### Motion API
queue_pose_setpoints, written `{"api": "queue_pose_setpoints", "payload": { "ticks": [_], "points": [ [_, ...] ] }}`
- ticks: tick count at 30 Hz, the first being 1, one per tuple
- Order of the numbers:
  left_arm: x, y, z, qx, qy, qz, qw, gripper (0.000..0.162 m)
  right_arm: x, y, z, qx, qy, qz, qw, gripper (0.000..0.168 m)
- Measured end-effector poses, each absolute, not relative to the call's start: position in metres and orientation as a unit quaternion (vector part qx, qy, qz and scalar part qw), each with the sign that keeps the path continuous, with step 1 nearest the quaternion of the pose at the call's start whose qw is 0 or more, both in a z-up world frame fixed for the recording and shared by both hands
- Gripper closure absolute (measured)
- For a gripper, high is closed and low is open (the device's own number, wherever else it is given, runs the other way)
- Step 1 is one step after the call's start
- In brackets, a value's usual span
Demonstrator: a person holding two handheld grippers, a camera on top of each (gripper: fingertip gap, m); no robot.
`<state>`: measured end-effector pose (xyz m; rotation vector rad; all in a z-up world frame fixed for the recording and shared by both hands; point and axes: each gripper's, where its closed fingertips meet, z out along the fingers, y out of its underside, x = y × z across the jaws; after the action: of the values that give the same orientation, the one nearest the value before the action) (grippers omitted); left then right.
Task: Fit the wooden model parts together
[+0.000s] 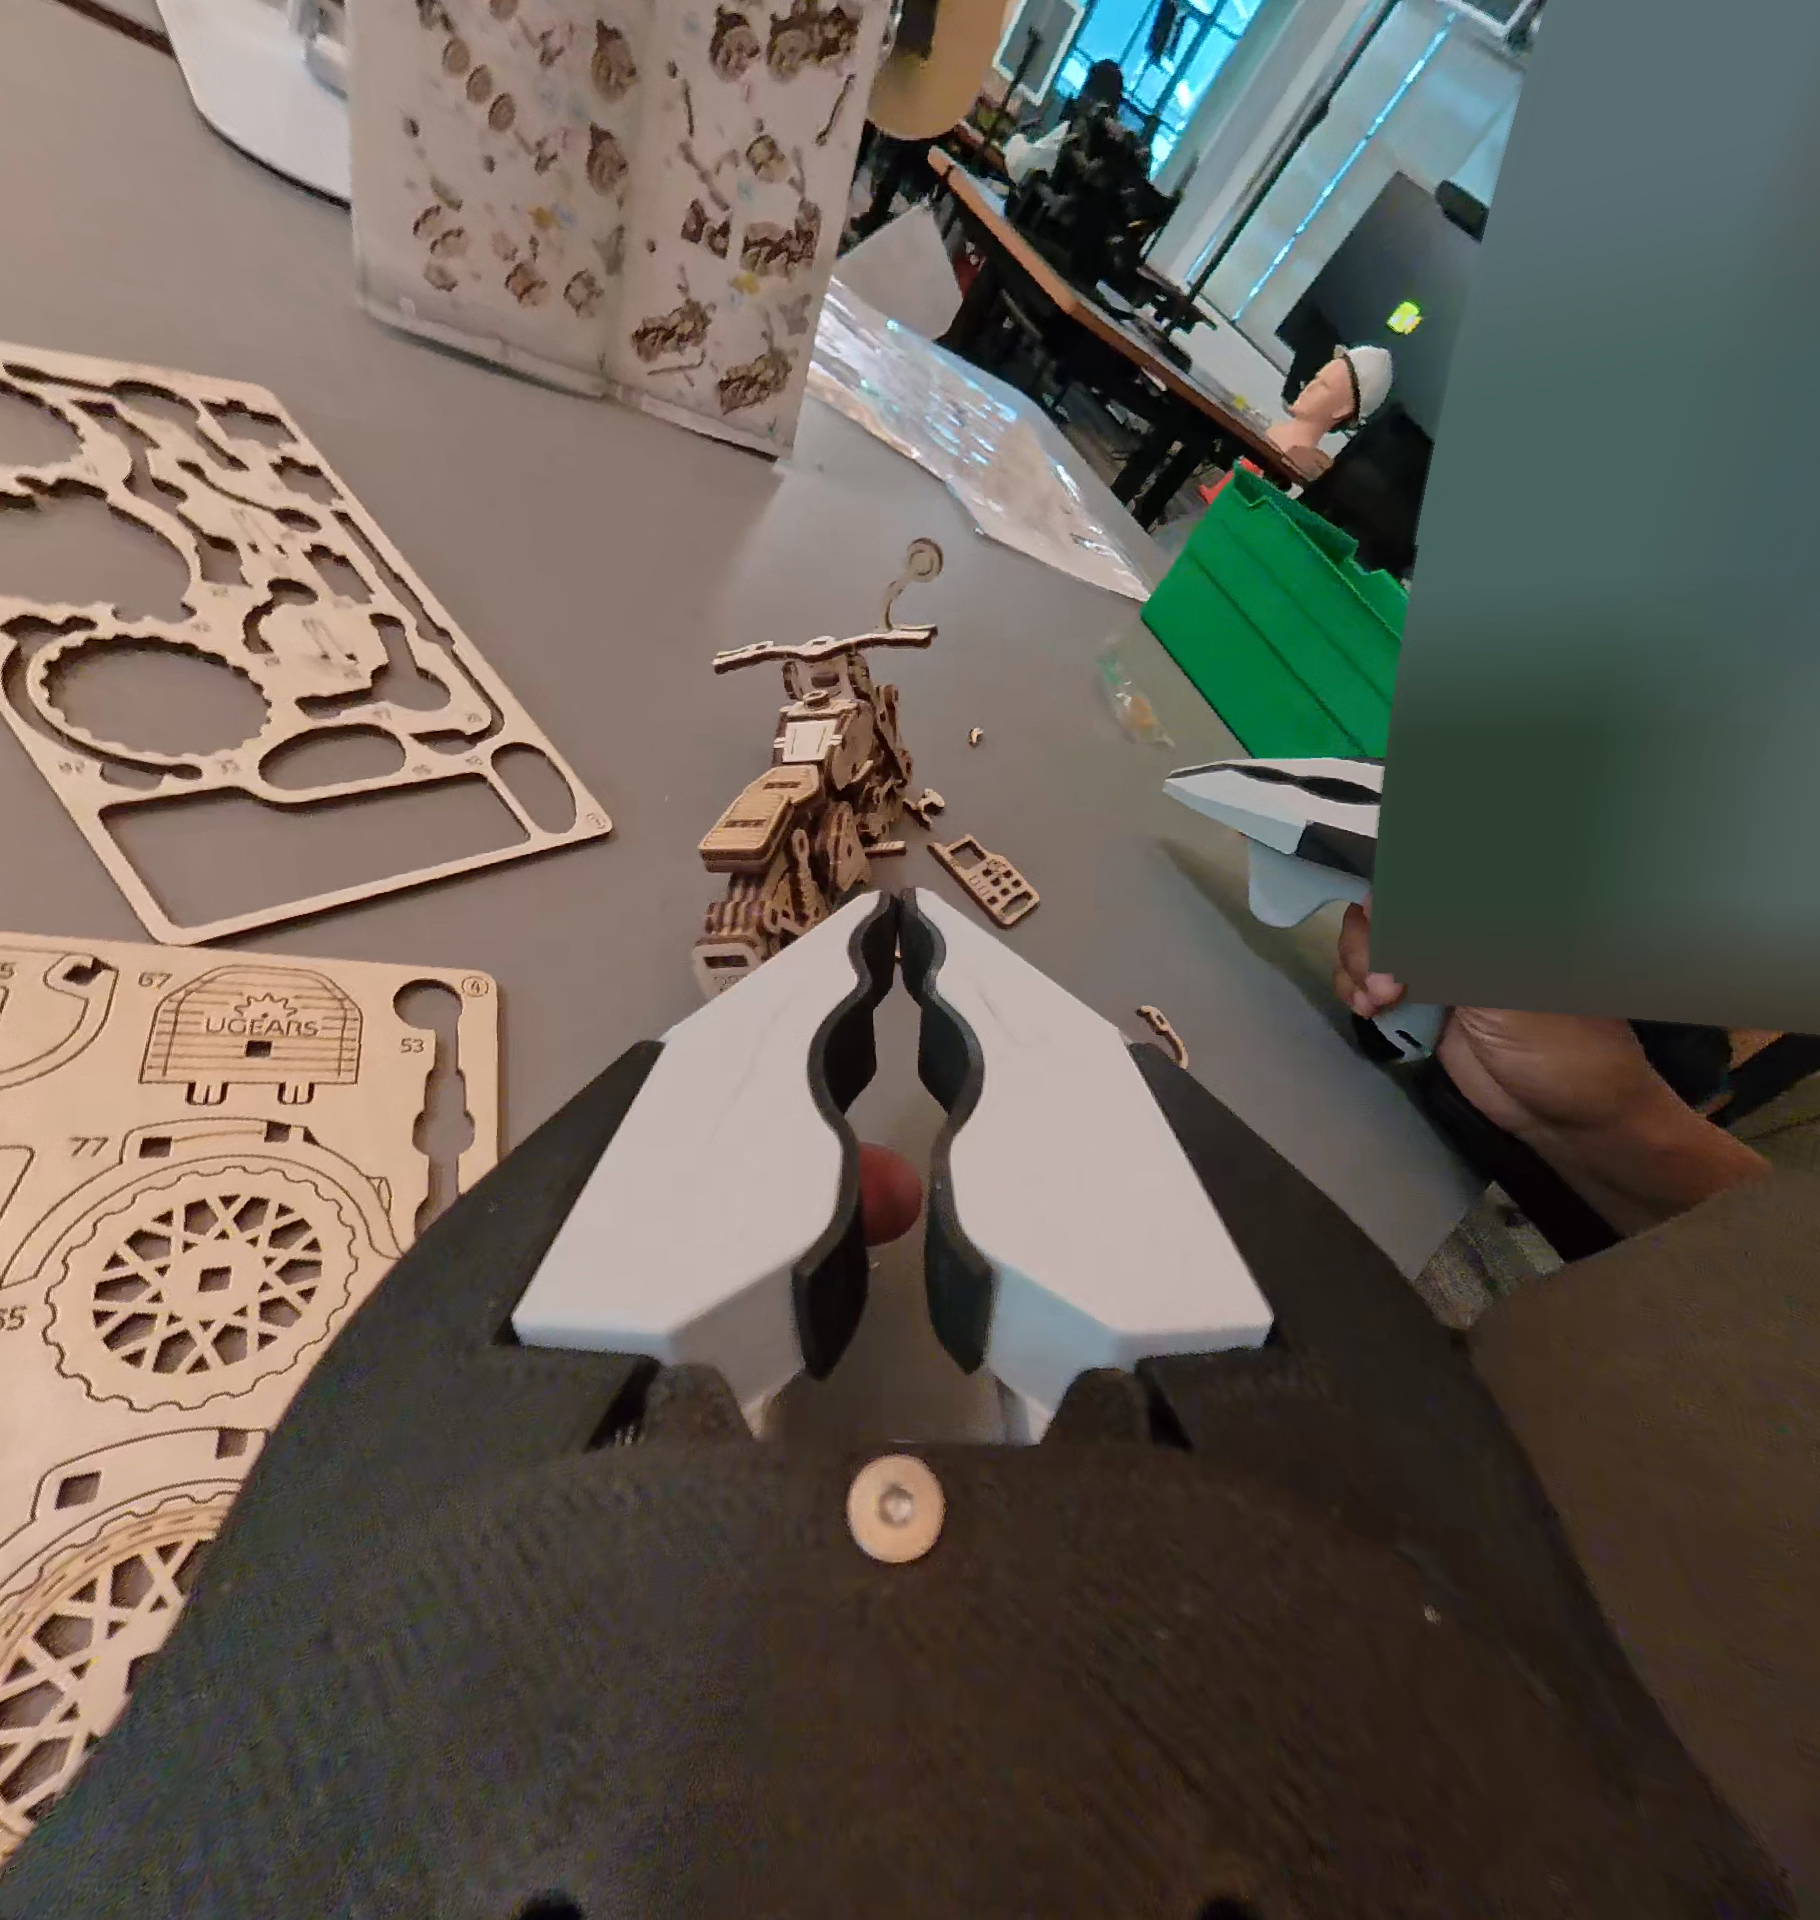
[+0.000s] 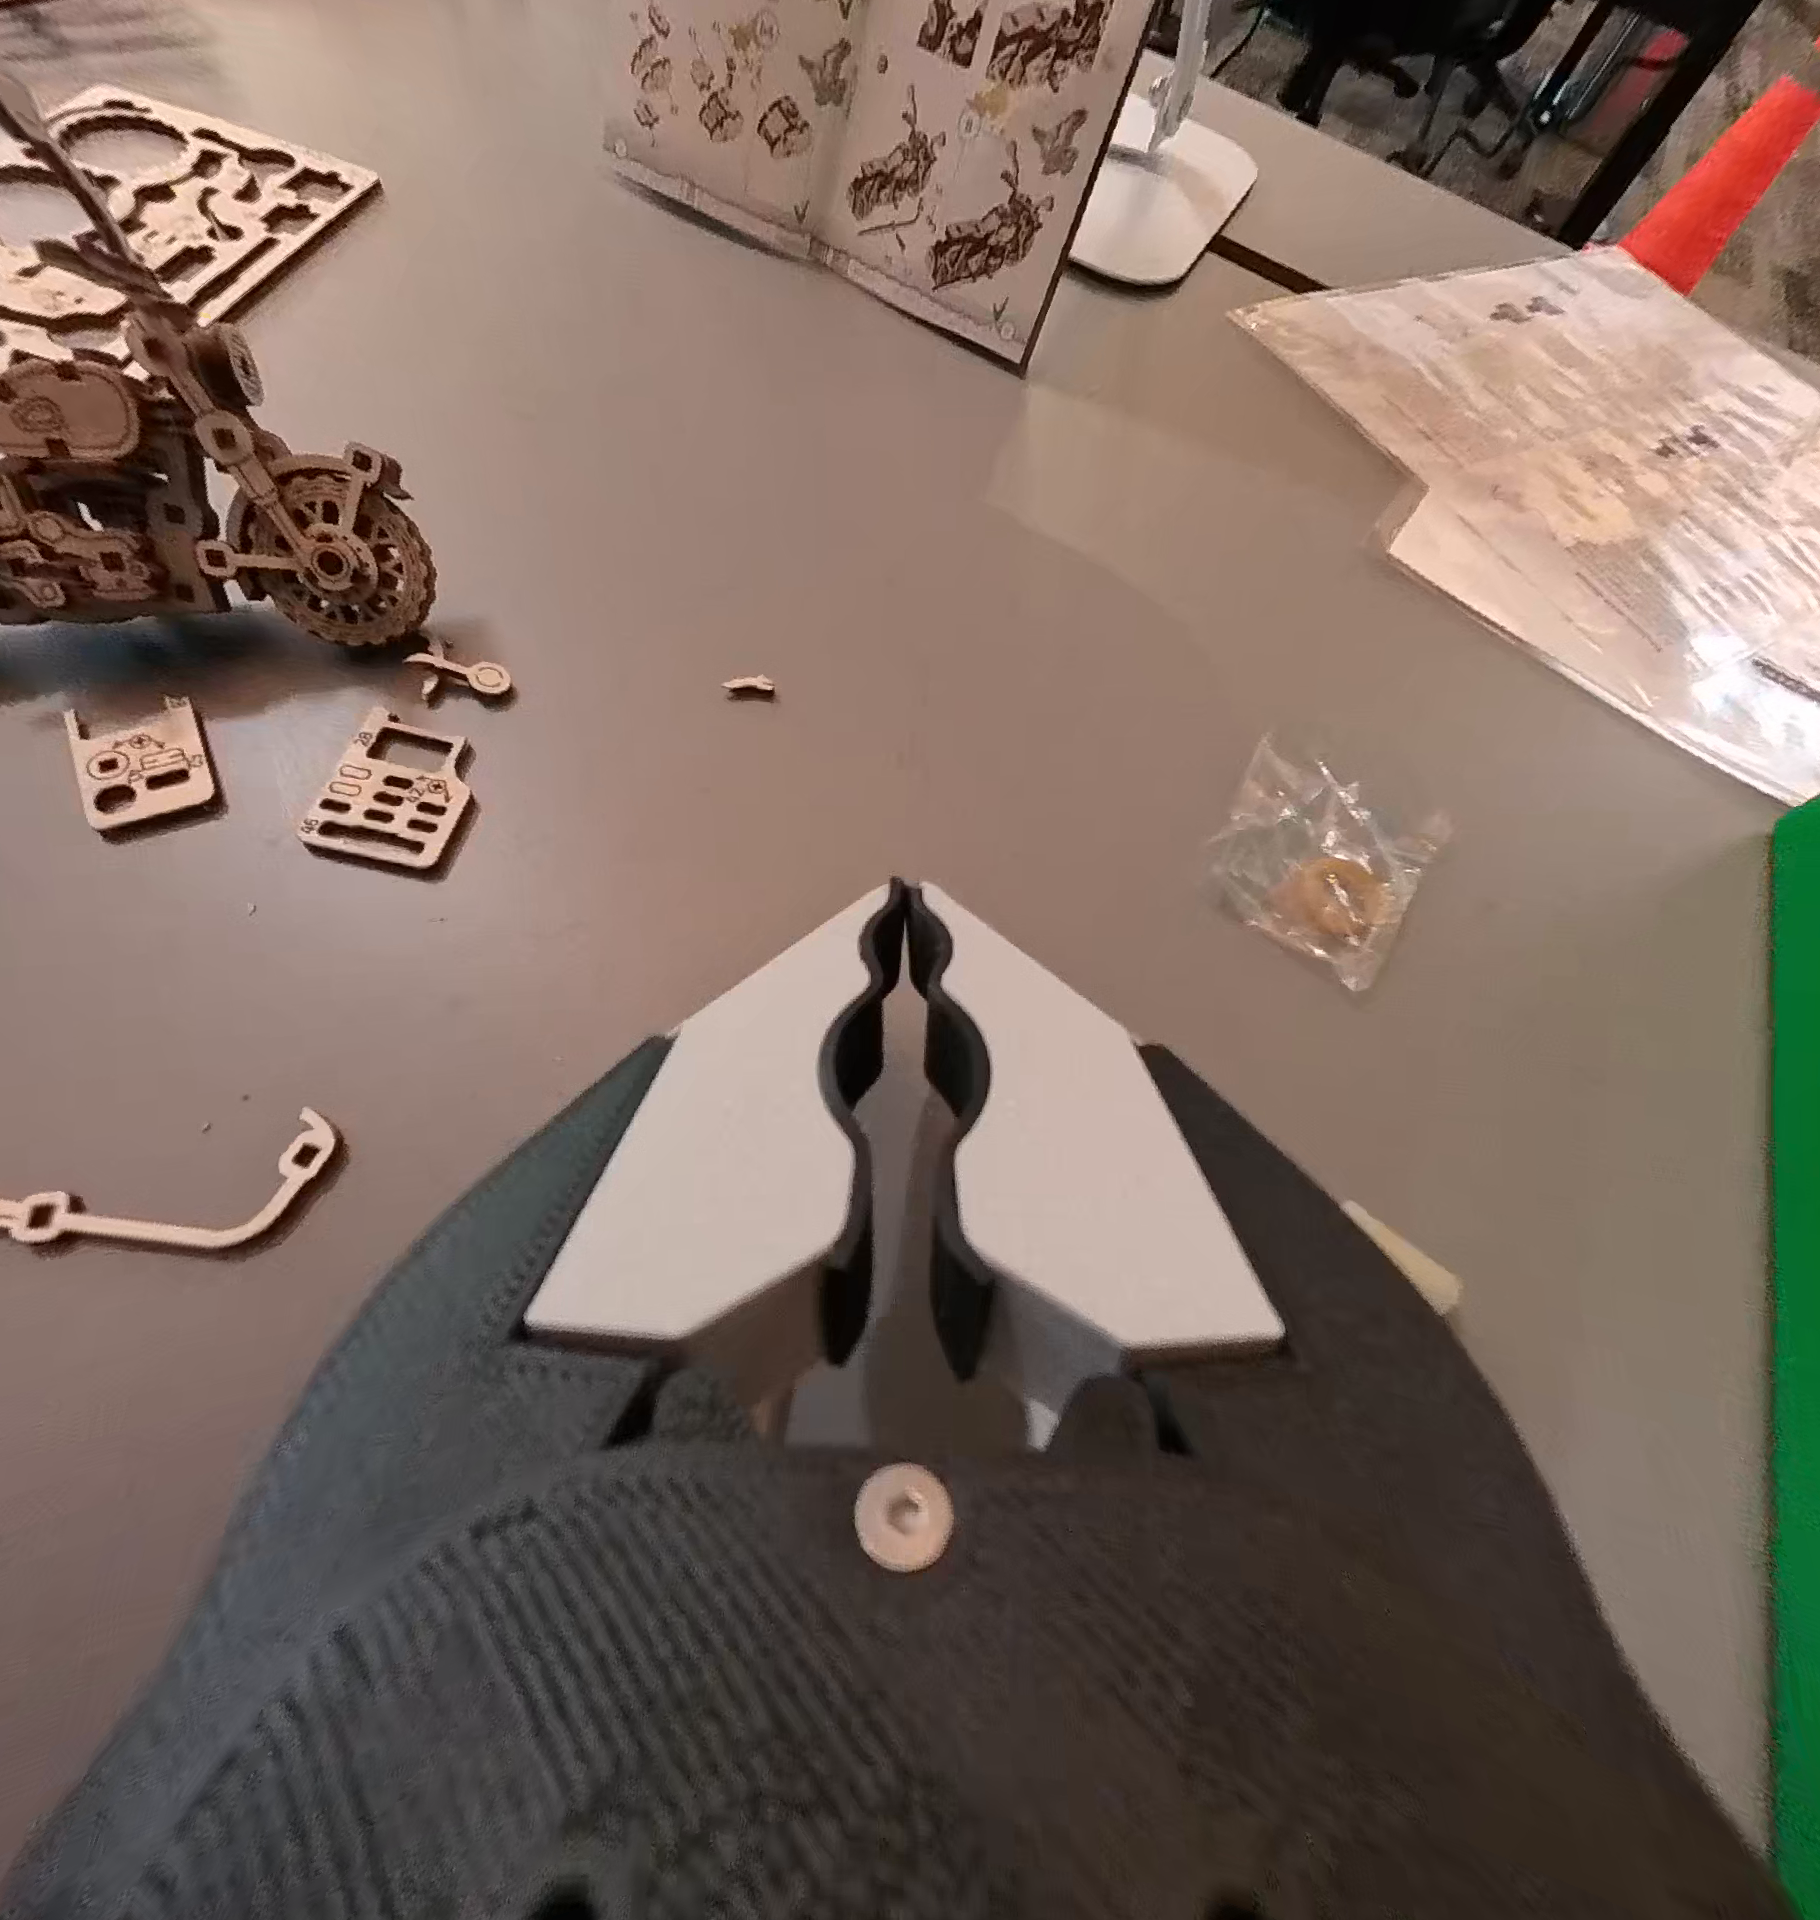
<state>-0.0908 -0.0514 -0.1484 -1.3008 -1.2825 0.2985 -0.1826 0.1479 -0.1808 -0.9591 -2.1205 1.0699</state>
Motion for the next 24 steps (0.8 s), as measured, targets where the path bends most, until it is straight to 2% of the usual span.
{"api": "queue_pose_setpoints", "payload": {
  "ticks": [20,24],
  "points": [
    [-0.094,-0.055,-0.154,-0.551,-0.574,0.114,0.594,0.162,-0.182,0.143,-0.192,-0.378,-0.803,0.413,0.202,0.168],
    [-0.090,-0.053,-0.126,-0.538,-0.551,0.099,0.630,0.162,-0.177,0.135,-0.183,-0.361,-0.797,0.454,0.171,0.157]
  ]
}}
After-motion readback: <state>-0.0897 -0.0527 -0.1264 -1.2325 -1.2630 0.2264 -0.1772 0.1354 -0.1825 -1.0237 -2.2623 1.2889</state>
